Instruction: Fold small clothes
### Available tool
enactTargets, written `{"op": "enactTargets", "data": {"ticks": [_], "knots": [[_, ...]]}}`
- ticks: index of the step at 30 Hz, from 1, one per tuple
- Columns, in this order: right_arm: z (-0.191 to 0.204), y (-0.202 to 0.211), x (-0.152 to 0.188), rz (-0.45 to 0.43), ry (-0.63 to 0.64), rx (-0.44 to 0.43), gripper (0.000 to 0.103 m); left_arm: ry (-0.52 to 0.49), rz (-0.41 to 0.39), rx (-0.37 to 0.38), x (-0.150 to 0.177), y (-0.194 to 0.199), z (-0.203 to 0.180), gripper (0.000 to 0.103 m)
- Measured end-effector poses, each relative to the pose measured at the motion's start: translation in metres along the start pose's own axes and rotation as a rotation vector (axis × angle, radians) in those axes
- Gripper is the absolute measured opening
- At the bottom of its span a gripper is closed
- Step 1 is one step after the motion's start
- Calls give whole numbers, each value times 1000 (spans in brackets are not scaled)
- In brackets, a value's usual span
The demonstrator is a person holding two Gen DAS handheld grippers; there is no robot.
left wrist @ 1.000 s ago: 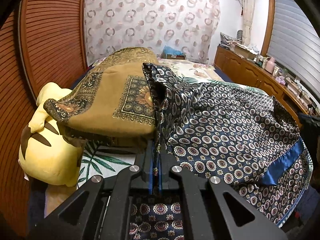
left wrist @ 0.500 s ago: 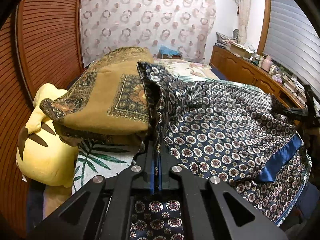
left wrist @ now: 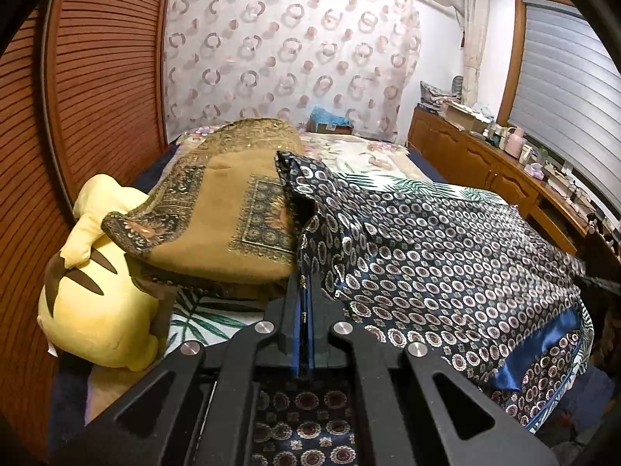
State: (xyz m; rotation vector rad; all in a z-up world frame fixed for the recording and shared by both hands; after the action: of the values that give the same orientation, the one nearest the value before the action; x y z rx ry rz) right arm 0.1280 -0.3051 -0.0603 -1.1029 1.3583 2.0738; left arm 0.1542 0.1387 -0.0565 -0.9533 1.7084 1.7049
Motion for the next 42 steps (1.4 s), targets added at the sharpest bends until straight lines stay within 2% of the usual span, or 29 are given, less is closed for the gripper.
{"op": "enactTargets", "data": {"ticks": [3,5,6,8,15,22,24,26,28,29,36,42], "knots": [[-4,11,-1,-4,1,1,12,11,0,-14,-1,0,7,3],[-5,20,-2,-7,3,25,26,16,4,-21,0,0,9,3],[-5,29,-2,-17,8,35,30,17,7,-24,1,-1,9,3],[-9,36,-3,-31,15,56,43,15,14,-29,4,-2,9,3],[-26,36,-4,-56,-13,119,46,23,40,-35,15,-9,11,3],[-47,-15,-4,81,-70,57,46,20,80,-24,25,-18,9,3],[-45,-22,-3,93,-62,43,46,9,94,-19,29,-21,8,3],[-40,-26,-7,91,-34,24,22,-4,98,-13,31,-22,6,3],[-36,-26,-11,75,-8,4,6,-18,91,-8,32,-19,3,3],[-32,-24,-13,62,6,-10,4,-23,84,-11,31,-18,3,2],[-32,25,-27,-68,28,-36,2,-3,-4,-11,8,13,8,1],[-28,56,-15,-78,57,-37,2,-4,-9,-26,7,30,18,1]]}}
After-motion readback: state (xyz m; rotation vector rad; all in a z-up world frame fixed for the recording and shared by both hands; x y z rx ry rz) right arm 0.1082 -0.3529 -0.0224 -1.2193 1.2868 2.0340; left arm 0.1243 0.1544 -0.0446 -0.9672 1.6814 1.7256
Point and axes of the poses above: each gripper's, at about its wrist camera, not at the fingertips, and y roughly against the way its jaws point, z to its left, x to its underside, the point moved 6 cm from there along -y, roughly the way its jaws point, and after that the axes turned 7 degrees about -x, right-handed, at the moved point
